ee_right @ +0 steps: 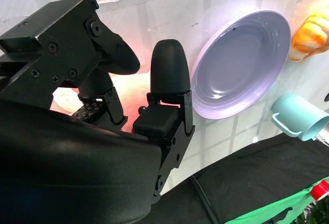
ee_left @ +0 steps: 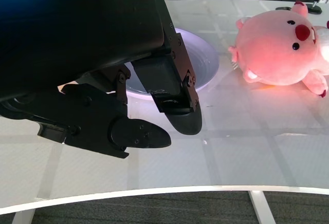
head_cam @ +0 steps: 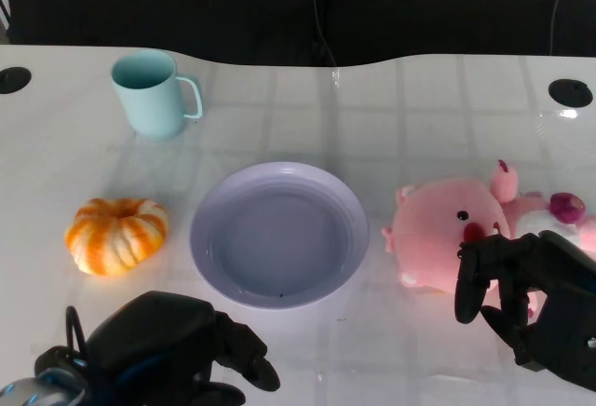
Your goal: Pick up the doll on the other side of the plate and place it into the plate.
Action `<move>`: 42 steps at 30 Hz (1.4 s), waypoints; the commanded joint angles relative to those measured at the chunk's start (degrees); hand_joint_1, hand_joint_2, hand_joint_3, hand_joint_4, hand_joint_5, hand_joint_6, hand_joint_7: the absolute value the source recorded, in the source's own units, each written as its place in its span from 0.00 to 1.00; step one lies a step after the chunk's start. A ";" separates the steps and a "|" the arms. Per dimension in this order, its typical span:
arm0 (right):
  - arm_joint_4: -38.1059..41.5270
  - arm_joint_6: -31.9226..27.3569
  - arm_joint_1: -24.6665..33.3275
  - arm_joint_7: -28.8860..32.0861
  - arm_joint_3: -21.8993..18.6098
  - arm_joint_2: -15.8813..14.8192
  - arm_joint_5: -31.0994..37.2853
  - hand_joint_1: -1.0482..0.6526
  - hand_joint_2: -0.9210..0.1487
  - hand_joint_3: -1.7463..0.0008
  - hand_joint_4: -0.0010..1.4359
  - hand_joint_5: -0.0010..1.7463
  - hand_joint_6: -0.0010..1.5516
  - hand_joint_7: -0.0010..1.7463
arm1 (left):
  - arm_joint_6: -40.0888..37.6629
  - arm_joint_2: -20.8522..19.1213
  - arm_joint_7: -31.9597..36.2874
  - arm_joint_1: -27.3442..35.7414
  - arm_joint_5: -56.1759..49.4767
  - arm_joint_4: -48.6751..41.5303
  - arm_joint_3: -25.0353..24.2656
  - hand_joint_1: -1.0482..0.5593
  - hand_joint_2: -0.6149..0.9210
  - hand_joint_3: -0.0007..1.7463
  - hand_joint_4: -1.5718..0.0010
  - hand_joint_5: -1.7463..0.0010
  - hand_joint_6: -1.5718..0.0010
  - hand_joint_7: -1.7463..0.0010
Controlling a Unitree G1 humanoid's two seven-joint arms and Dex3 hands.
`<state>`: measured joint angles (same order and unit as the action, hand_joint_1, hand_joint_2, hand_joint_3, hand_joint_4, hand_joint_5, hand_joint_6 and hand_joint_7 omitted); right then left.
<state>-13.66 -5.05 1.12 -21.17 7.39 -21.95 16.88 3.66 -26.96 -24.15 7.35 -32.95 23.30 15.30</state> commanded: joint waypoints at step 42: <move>1.66 5.73 0.90 10.27 -2.79 2.71 0.99 0.54 0.05 0.86 0.42 0.53 0.45 0.24 | 0.06 -0.92 -0.23 -0.31 0.26 -0.03 -0.79 0.50 1.00 0.15 0.51 0.31 0.31 0.96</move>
<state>-12.43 -0.66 1.31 -12.59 5.61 -19.57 17.62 3.67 -26.96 -24.15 7.35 -32.98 23.31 15.21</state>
